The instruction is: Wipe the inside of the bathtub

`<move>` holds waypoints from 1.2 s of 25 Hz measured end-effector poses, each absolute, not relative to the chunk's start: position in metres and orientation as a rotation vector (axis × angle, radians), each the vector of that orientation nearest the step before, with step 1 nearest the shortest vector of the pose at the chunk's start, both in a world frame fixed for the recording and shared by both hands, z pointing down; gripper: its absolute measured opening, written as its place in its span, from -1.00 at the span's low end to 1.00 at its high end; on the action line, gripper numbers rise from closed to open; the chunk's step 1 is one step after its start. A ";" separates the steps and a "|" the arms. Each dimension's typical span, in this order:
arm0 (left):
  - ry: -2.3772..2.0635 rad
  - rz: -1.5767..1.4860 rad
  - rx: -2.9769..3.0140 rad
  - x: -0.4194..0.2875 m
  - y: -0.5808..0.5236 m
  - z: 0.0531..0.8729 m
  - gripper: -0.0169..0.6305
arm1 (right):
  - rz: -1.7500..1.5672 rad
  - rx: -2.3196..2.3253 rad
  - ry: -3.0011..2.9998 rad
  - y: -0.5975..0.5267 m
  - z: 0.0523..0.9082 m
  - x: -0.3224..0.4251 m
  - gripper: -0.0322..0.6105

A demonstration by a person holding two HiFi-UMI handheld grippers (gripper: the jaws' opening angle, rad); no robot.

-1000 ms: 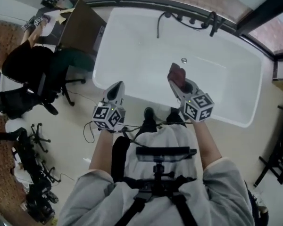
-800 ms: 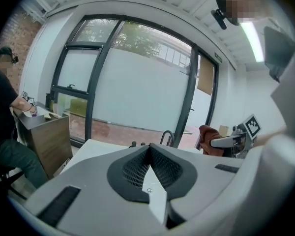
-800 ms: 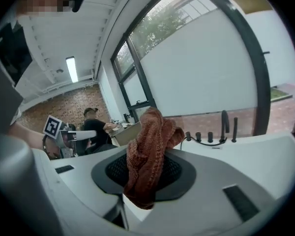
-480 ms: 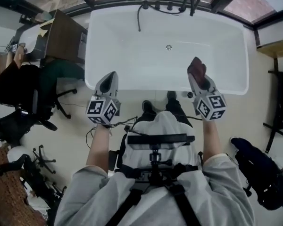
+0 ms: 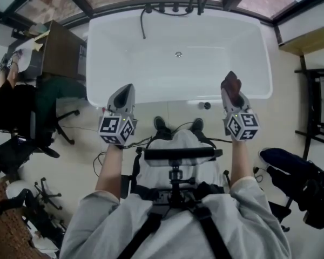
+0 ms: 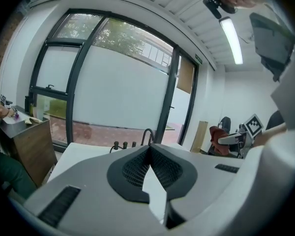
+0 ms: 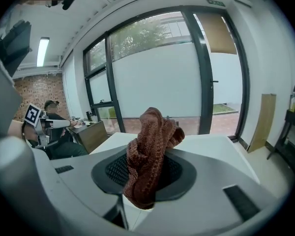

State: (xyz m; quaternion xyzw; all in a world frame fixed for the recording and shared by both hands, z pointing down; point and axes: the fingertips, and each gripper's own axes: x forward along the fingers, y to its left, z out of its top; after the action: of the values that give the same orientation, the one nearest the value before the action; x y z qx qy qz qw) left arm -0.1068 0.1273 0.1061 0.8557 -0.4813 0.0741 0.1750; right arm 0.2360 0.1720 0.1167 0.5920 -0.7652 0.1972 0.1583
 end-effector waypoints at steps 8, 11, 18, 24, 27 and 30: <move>-1.490 0.238 2.355 -0.079 0.149 0.102 -0.92 | 0.549 1.626 -2.231 0.179 0.116 0.279 -0.53; -1.525 0.226 2.319 -0.063 0.161 0.100 -0.92 | 0.568 1.596 -2.247 0.184 0.122 0.292 -0.53; -1.593 0.228 2.272 -0.053 0.183 0.099 -0.92 | 0.574 1.529 -2.296 0.195 0.130 0.296 -0.54; -1.625 0.248 2.255 -0.051 0.195 0.097 -0.92 | 0.580 1.499 -2.320 0.204 0.130 0.298 -0.54; -1.621 0.266 2.258 -0.049 0.200 0.098 -0.92 | 0.574 1.496 -2.329 0.209 0.128 0.298 -0.54; -1.613 0.280 2.264 -0.048 0.202 0.099 -0.92 | 0.562 1.481 -2.340 0.211 0.128 0.293 -0.54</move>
State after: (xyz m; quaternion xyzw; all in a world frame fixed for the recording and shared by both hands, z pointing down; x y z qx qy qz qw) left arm -0.0481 0.2017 0.0991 0.7980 -0.5687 0.0988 0.1731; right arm 0.2926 0.2106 0.1283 0.5177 -0.8178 0.1963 0.1573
